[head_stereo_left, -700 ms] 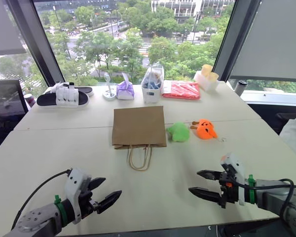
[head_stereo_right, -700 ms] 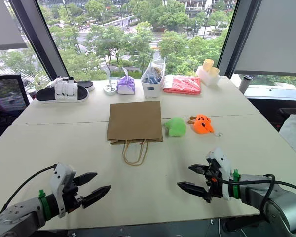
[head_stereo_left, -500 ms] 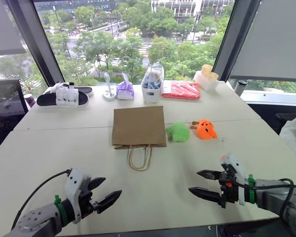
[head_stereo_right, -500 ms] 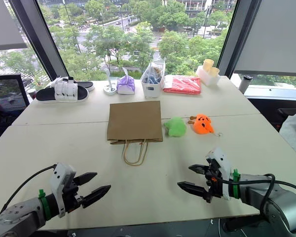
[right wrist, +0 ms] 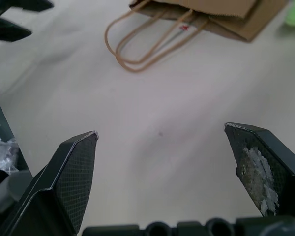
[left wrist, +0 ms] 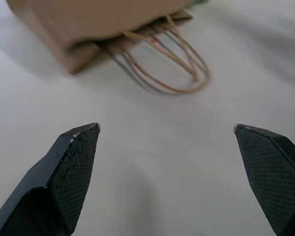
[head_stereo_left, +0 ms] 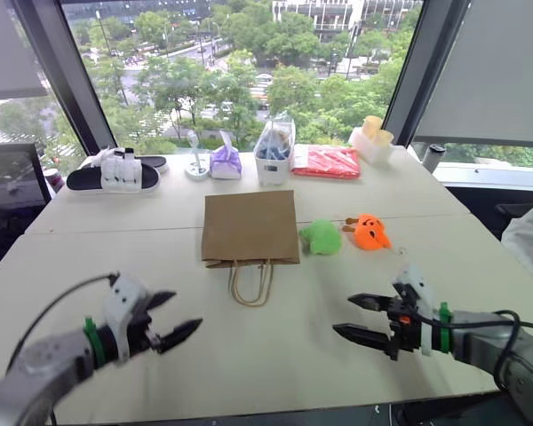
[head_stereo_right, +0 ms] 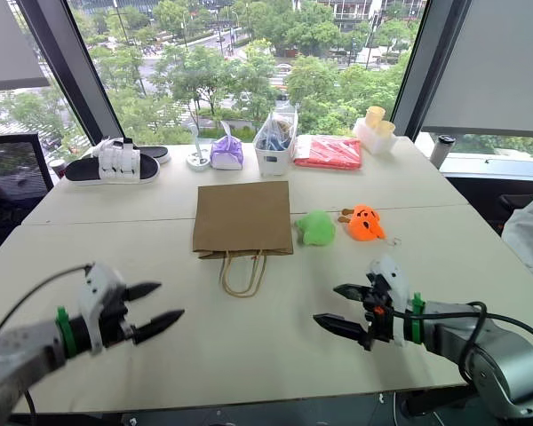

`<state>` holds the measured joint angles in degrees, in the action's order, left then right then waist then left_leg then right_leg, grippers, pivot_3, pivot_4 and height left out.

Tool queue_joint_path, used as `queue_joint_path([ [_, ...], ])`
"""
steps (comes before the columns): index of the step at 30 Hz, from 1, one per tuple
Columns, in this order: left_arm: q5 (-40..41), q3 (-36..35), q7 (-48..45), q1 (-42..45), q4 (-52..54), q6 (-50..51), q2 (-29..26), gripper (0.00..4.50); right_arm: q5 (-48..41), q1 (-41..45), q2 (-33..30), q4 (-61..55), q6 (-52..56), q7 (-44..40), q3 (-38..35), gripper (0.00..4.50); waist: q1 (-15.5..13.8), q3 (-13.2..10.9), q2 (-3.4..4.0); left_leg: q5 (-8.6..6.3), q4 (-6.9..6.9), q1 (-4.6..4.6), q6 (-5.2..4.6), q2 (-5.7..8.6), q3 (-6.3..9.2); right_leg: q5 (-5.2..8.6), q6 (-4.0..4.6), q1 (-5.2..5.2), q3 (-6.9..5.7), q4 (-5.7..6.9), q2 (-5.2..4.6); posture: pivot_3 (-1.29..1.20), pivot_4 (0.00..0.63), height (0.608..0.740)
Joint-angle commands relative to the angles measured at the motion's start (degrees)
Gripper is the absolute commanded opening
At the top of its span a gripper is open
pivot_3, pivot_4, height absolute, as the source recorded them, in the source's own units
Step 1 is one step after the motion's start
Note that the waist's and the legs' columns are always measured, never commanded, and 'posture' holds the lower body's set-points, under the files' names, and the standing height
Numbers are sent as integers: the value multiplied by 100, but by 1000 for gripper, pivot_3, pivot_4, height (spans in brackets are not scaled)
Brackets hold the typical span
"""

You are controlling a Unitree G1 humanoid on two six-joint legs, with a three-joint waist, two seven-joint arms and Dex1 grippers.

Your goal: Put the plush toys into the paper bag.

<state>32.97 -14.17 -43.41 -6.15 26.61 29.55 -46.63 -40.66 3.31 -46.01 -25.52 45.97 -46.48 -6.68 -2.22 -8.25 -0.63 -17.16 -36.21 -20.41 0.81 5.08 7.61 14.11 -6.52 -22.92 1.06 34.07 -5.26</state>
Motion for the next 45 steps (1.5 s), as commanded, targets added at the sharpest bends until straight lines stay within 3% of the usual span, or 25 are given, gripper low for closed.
queue_joint_path([
  [1, -923, 466, -964, 457, -668, -1363, -484, 4500, -95, 248, 43, -117, 54, 10, 9, 4430, 1, -2, 3, 0, 2, 0, 0, 2, -2, 0, 0, -2, 2, 0, -3, 0, 150, 740],
  [4, -1369, 967, -1446, 1287, -1569, -2152, -465, 4500, -174, 330, 79, -260, 144, 42, 89, 4430, -20, -2, 4, -1, 11, -9, -2, 5, -8, -3, -4, -16, 2, -1, -12, 0, 150, 740],
  [9, -2597, 2066, -1889, 3161, -3911, -4103, 168, 4500, -221, 419, 426, -633, 242, 421, 274, 4430, -12, 0, -2, 2, 7, -22, 2, 8, 6, -16, -22, -24, -15, 3, -14, 0, 150, 740],
  [17, -3769, 2864, -1719, 4571, -6407, -6796, 1002, 4500, -56, 99, 722, -675, 91, 792, 232, 4430, 10, 3, -9, 19, 8, -21, 30, 10, -4, -17, -25, -37, -19, 9, -18, 0, 150, 740],
  [26, -4178, 2984, -1188, 5504, -7945, -7643, 1808, 4500, -87, -77, 924, -785, 50, 1046, 152, 4430, 1, 5, -19, 3, -8, -21, -3, 14, -6, -24, -39, -27, -22, 15, -4, 0, 150, 740],
  [29, -4131, 2995, -1338, 5571, -8108, -7804, 1889, 3572, -89, -101, 937, -788, 39, 1081, 157, 4500, 36, 5, -19, 3, -8, -15, -3, 14, -10, -25, -41, -29, -21, 23, -3, 0, 150, 740],
  [36, -3905, 2931, -1604, 5638, -8194, -7810, 2050, 33, -56, -55, 948, -692, 1, 1089, 209, 4500, 117, 5, -19, 3, -10, -13, -3, 10, -9, -25, -41, -27, -21, 29, 2, 0, 150, 740],
  [40, -3550, 2694, -1681, 5593, -7818, -7157, 2104, 33, -34, -51, 979, -680, -28, 1112, 232, 4500, 149, 5, -20, 3, -17, -14, -4, 12, -6, -26, -42, -23, -22, 29, 2, 0, 150, 740],
  [43, -2734, 2208, -1836, 5465, -6946, -5450, 2074, 33, -17, -47, 1063, -682, -74, 1201, 188, 4500, 169, 5, -21, 3, -17, -14, -4, 10, -4, -26, -43, -28, -21, 39, 3, 0, 150, 740],
  [45, -1999, 1877, -1759, 5233, -5840, -3469, 2003, 33, 16, -10, 1168, -676, -131, 1279, 200, 4500, 203, 5, -20, 3, -15, -11, -5, 9, -5, -26, -43, -32, -19, 49, 4, 0, 150, 740],
])
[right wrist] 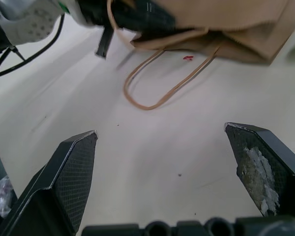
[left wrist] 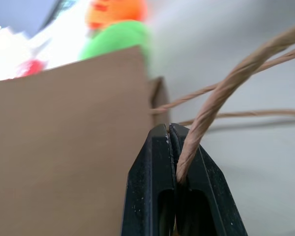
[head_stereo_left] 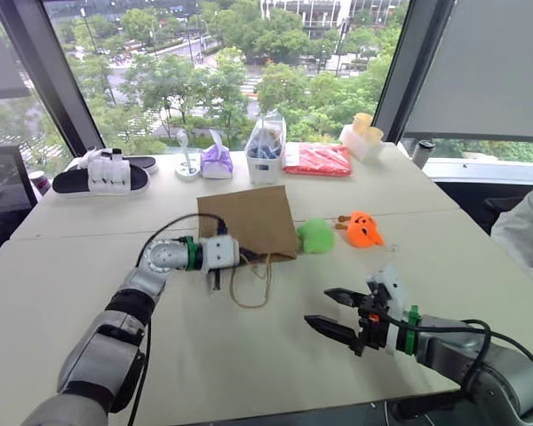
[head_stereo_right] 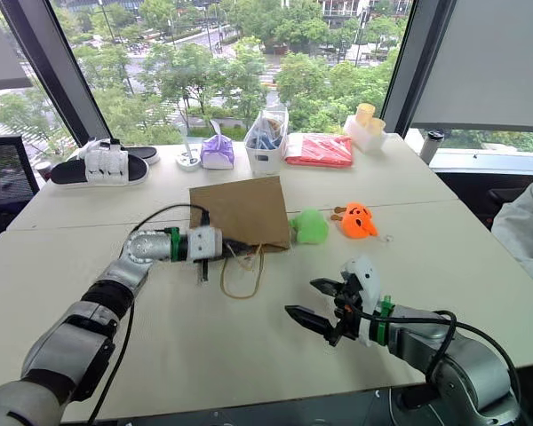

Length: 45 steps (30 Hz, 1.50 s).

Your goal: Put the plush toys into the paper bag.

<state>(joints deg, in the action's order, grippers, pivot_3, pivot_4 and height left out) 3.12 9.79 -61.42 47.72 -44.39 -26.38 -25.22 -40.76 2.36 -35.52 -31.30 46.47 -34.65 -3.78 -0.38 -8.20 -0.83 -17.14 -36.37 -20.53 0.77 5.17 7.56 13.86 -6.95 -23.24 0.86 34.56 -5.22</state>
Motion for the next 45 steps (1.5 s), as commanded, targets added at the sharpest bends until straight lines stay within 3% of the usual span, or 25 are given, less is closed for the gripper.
queue_joint_path([
  [1, 1219, -618, 132, -269, 1753, 2927, -184, 33, 48, 100, 164, -97, -210, 129, -75, 4500, 36, 0, 0, 0, 0, 0, 0, -1, 2, 0, 0, -2, 1, 4, 0, 0, 150, 740],
  [5, 1787, -710, 813, -611, 3738, 5841, -429, 33, 299, 378, 583, 63, -552, 395, 73, 4500, 109, 0, 0, -1, -1, 6, -1, 0, 7, 1, 0, -10, 5, 51, 2, 0, 150, 740],
  [7, 2155, -864, 1121, -599, 4355, 6811, -387, 0, 428, 480, 714, 131, -721, 423, 124, 3960, 100, 0, 0, 0, -3, 8, 1, 0, 8, 1, 0, -10, 6, 51, 3, 0, 150, 740],
  [10, 2518, -1051, 1707, -447, 4882, 7922, -175, 0, 553, 603, 746, 127, -849, 318, 278, 2688, 77, 0, 0, 1, -16, 8, 5, 1, 14, 2, 1, -7, 7, 51, 5, 0, 150, 740],
  [15, 2938, -1400, 2407, -74, 5016, 8962, 290, 0, 830, 932, 968, 380, -1067, 325, 630, 113, 94, 0, 0, 8, -23, 8, 17, 1, 14, 2, 1, -5, 7, 50, 8, 0, 150, 740],
  [23, 3670, -1871, 2741, 176, 5120, 10042, 466, 0, 2230, 2224, 1849, 2451, -2069, 495, 1620, 50, 135, 1, -1, 35, -5, 16, 64, 0, 12, 1, 2, -23, 31, 58, 19, 0, 150, 740],
  [28, 3866, -2024, 2892, 216, 5121, 10247, 468, 0, 2660, 2712, 2194, 3560, -2575, 546, 1626, 50, 94, 1, -2, 37, -2, 10, 69, 6, 17, 0, 5, -28, 34, 56, 14, 0, 150, 740],
  [33, 4262, -2579, 3331, 335, 5178, 10708, 877, 0, 3152, 3621, 2677, 5215, -3291, 524, 1743, 50, 148, 2, -2, 38, 3, 11, 70, 9, 13, -1, 5, -32, 36, 55, 11, 0, 150, 740],
  [39, 4511, -2982, 3918, 326, 5348, 11021, 1319, 0, 3671, 3976, 2961, 6091, -3848, 464, 1921, 50, 179, 2, -3, 40, 16, 12, 75, 2, 13, -1, 6, -40, 36, 58, 15, 0, 150, 740],
  [45, 4761, -3877, 4402, 719, 4810, 10850, 1429, 0, 3974, 3748, 2940, 6235, -4046, 347, 2025, 50, 157, 2, -3, 41, 11, 11, 77, 6, 13, -2, 7, -39, 37, 57, 14, 0, 150, 740],
])
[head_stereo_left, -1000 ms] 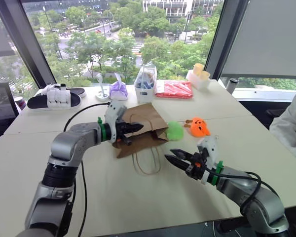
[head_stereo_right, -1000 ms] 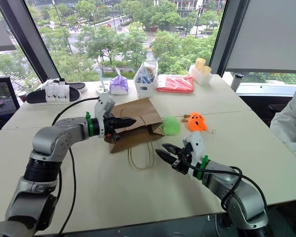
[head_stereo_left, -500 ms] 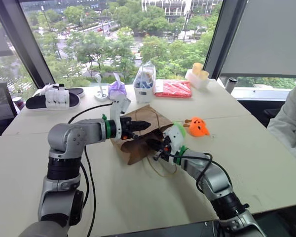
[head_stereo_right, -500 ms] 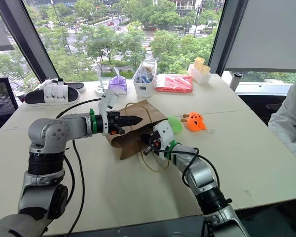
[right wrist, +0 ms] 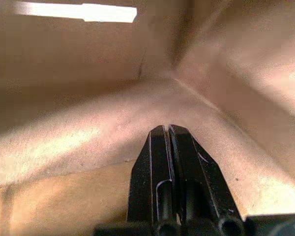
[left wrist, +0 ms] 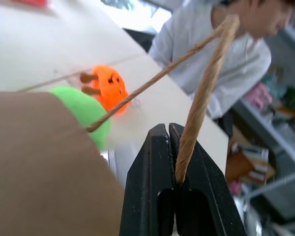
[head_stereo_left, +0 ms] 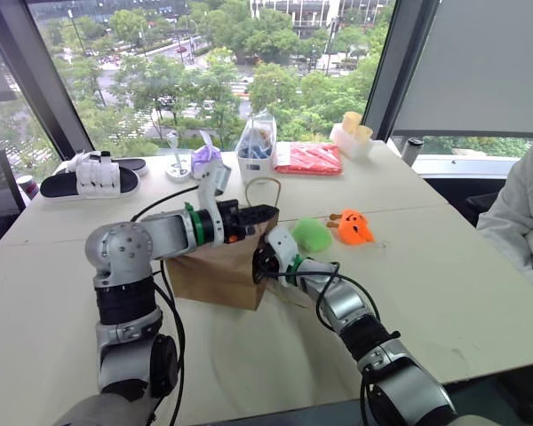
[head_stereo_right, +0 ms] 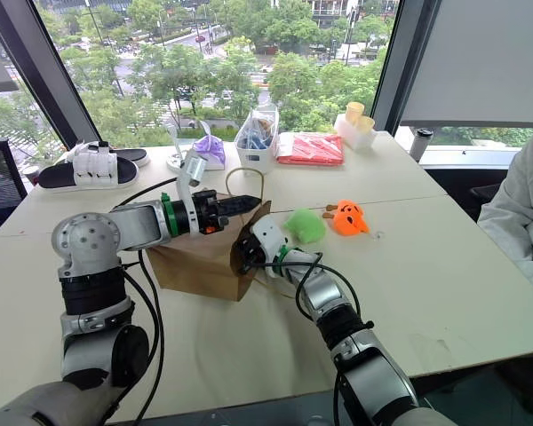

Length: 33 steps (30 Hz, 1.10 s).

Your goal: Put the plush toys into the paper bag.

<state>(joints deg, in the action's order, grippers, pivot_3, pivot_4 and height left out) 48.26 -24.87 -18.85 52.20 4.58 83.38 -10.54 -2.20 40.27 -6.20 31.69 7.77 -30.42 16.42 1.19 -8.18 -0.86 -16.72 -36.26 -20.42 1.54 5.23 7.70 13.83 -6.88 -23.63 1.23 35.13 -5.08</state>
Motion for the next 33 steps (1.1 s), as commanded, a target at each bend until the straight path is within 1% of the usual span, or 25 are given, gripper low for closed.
queue_joint_path([
  [1, 284, -435, 155, 280, -94, -109, -60, 0, 140, -68, 10, -73, -188, -88, -5, 50, 3, 0, -1, 0, 0, 1, 1, 0, 0, 0, 0, 0, 0, 0, 1, 0, 150, 740],
  [4, 486, -502, -135, 203, -165, -58, -395, 0, 191, -172, 28, -144, -200, -121, -25, 50, 14, 0, -1, 1, 1, 3, 2, 0, 0, 0, 0, 1, 0, 2, 1, 0, 150, 740],
  [6, 560, -415, -287, 114, -174, -93, -577, 0, 207, -201, 51, -189, -184, -124, -36, 50, 44, 0, -1, 1, 3, 3, 2, -1, 0, 0, 0, -1, 0, 3, 2, 0, 150, 740],
  [13, 670, -54, -502, -299, 32, -170, -797, 0, 136, -289, 91, -430, -289, -76, -189, 50, 130, 1, 0, 1, 3, 3, 3, -1, 3, 0, 1, 1, 0, 5, 1, 0, 150, 740],
  [16, 640, 11, -465, -441, 63, -263, -814, 0, -55, -491, 70, -878, -352, -136, -369, 50, 133, 1, 0, 1, 4, 3, 3, -1, 3, 0, 1, -1, 1, 5, 1, 0, 150, 740],
  [19, 632, 85, -504, -586, 93, -376, -869, 0, -129, -1172, -372, -2414, -43, -452, -323, 50, 107, 1, -1, 1, 3, 0, 3, 0, 6, 0, 1, -2, 1, 6, 0, 0, 150, 740],
  [22, 693, 109, -522, -655, 119, -406, -932, 0, -605, -1644, -509, -3618, 609, -384, -699, 50, 98, 2, -2, 0, 4, 0, 4, 1, 6, 0, 0, 0, 1, 4, -1, 0, 150, 740],
  [24, 739, 150, -556, -694, 153, -407, -988, 0, -1012, -1834, -552, -4139, 1061, -257, -1080, 50, 94, 2, -2, -1, 4, -1, 5, 0, 6, 0, 0, 0, 1, 3, 0, 0, 150, 740],
  [26, 806, 182, -589, -728, 192, -389, -1028, 0, -1434, -1859, -526, -4290, 1439, -68, -1555, 50, 93, 2, -2, -1, 2, 2, 5, 0, 6, 0, 0, 1, 2, 3, 1, 0, 150, 740],
  [28, 868, 203, -609, -748, 226, -355, -1058, 0, -1532, -1762, -618, -4069, 1511, 34, -1850, 578, 72, 3, -3, 1, 1, 7, 7, -1, 6, 0, 1, 6, 2, 3, 2, 0, 150, 740],
  [29, 896, 208, -610, -753, 233, -343, -1072, 0, -1463, -1685, -747, -3858, 1481, -25, -1877, 863, 66, 3, -2, 1, 1, 10, 7, -2, 6, 0, 1, 9, 2, 3, 2, 0, 150, 740],
  [30, 922, 214, -607, -757, 235, -339, -1085, 0, -1421, -1631, -841, -3711, 1460, -68, -1885, 1413, 62, 3, -2, 1, 2, 10, 7, -1, 4, 0, 1, 9, 2, 3, 2, 0, 150, 740],
  [32, 937, 265, -639, -768, 231, -321, -1143, 0, -981, -1270, -1060, -2989, 1238, 144, -1799, 2258, 60, 3, -2, 1, 2, 10, 6, -1, 0, 0, 1, 7, 5, 2, 2, 0, 150, 740],
  [33, 944, 291, -659, -774, 229, -314, -1171, 0, -826, -1098, -1116, -2665, 1147, 262, -1780, 2830, 79, 2, -2, 1, 3, 10, 6, -2, -2, 0, 1, 6, 6, 3, 3, 0, 150, 740],
])
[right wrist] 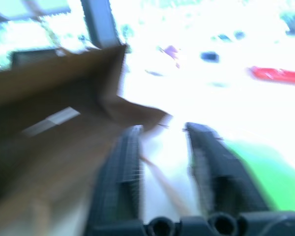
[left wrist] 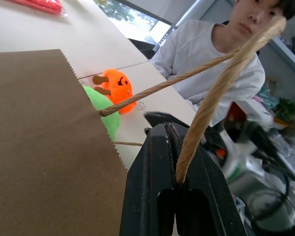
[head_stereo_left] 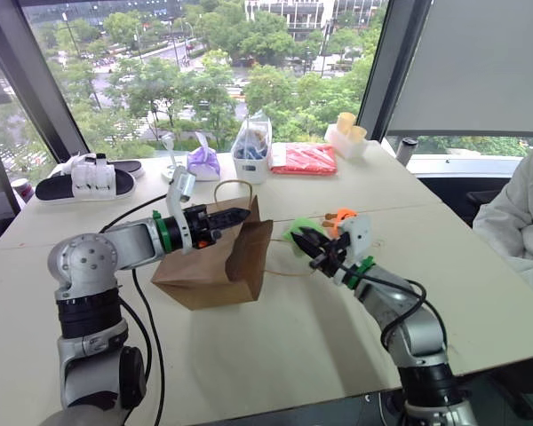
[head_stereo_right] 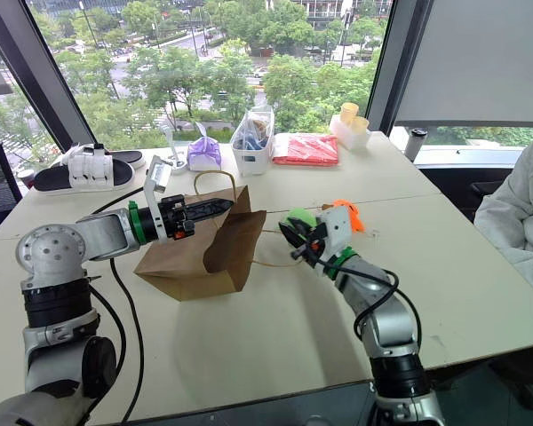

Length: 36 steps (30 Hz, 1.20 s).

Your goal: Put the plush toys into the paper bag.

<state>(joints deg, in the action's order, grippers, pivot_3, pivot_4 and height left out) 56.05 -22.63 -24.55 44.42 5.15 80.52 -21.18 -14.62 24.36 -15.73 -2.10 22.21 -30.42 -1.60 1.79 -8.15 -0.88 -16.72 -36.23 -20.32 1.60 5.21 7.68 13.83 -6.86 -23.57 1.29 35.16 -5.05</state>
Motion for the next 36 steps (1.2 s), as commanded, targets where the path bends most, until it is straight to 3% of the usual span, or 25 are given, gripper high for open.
queue_joint_path([
  [1, 179, 85, -112, -3, 177, -23, -136, 0, 623, 732, -224, 1136, -381, 467, 46, 3303, 20, 0, 1, 0, 1, -2, 0, 0, -4, 0, 0, -3, 3, -1, 0, 0, 150, 740],
  [3, 210, 110, -117, -24, 182, -48, -175, 0, 880, 1056, -320, 1714, -503, 553, 167, 4281, 33, 0, 1, 1, 2, -4, 0, -1, -6, 0, 0, -8, 5, 2, 0, 0, 150, 740],
  [4, 217, 134, -125, -35, 193, -72, -202, 0, 918, 1194, -325, 1935, -526, 539, 194, 4469, 33, 0, 1, 1, 4, -7, 1, 0, -7, 0, 1, -11, 6, 1, -1, 0, 150, 740],
  [8, 218, 189, -135, -38, 186, -144, -243, 0, 763, 1608, -199, 2536, -376, 148, 281, 4469, 59, 0, 0, 1, 9, -10, 1, -2, -6, 0, 1, -13, 6, -2, -1, 0, 150, 740],
  [16, 225, 223, -94, -80, 205, -231, -231, 0, 1000, 2321, -27, 4107, -185, 129, 430, 4469, 62, 0, 0, 1, 3, -9, 1, 1, -5, -1, 1, -8, 5, -3, -3, 0, 150, 740],
  [20, 220, 216, -98, -86, 203, -266, -249, 0, 1048, 2466, -56, 4335, -408, 175, 365, 3280, 71, 1, -1, 1, 4, -7, 1, 0, -5, -1, 1, -8, 5, -3, -2, 0, 150, 740],
  [26, 212, 270, -145, -83, 173, -315, -248, 0, 997, 2478, -186, 4073, -677, 265, 162, 235, 74, 0, -1, 1, 4, -8, 1, 0, -5, -1, 1, -9, 5, -2, -3, 0, 150, 740],
  [27, 213, 280, -149, -81, 167, -325, -252, 0, 994, 2471, -200, 4036, -689, 270, 149, 31, 74, 0, -1, 1, 4, -8, 1, 0, -5, -1, 1, -9, 5, -2, -2, 0, 150, 740],
  [31, 180, 363, -224, -20, 99, -388, -272, 0, 1004, 2363, -507, 3364, -1107, 195, 47, 31, 60, 0, 0, 1, 4, -10, 1, 0, -5, -1, 1, -9, 5, -3, -3, 0, 150, 740],
  [36, 174, 476, -379, 94, -43, -442, -334, 0, 1177, 1947, -1516, 1817, -1909, -1178, 589, 31, 30, -2, 2, -1, 4, -21, -3, 8, -4, -1, 0, -16, 4, -3, -8, 0, 150, 740],
])
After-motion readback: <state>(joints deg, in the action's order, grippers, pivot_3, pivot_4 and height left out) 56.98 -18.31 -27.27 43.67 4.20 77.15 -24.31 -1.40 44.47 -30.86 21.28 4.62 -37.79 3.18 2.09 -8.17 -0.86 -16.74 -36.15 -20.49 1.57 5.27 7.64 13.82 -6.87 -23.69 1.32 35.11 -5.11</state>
